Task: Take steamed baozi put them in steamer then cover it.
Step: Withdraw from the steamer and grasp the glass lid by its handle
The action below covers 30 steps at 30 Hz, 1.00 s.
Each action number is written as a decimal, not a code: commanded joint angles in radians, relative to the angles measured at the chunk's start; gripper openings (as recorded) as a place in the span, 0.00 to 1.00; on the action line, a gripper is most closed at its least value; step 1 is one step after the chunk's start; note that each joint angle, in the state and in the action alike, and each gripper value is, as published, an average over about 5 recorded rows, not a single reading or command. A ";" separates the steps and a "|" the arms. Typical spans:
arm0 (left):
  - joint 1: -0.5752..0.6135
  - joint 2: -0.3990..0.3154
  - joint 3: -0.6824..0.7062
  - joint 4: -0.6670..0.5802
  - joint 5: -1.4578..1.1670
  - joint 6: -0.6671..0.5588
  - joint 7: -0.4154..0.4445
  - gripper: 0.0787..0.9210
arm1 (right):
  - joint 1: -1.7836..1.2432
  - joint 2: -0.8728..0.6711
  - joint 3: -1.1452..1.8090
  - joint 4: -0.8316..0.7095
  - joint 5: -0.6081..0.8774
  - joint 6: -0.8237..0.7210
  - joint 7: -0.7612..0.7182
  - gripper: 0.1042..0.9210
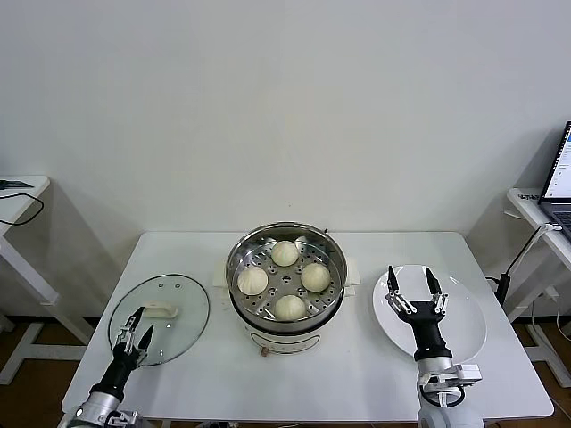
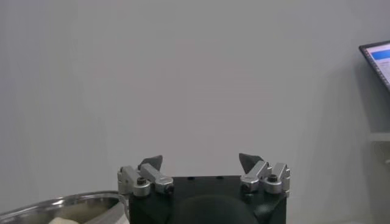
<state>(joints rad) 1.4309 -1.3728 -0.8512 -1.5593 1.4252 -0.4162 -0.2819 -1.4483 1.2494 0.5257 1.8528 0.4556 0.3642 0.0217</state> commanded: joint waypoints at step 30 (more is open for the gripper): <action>-0.231 0.024 0.058 0.207 0.040 0.042 -0.008 0.88 | 0.001 0.018 -0.005 -0.014 -0.035 0.001 -0.002 0.88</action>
<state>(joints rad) 1.2398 -1.3492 -0.7960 -1.3893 1.4633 -0.3775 -0.2874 -1.4473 1.2655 0.5208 1.8391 0.4237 0.3639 0.0201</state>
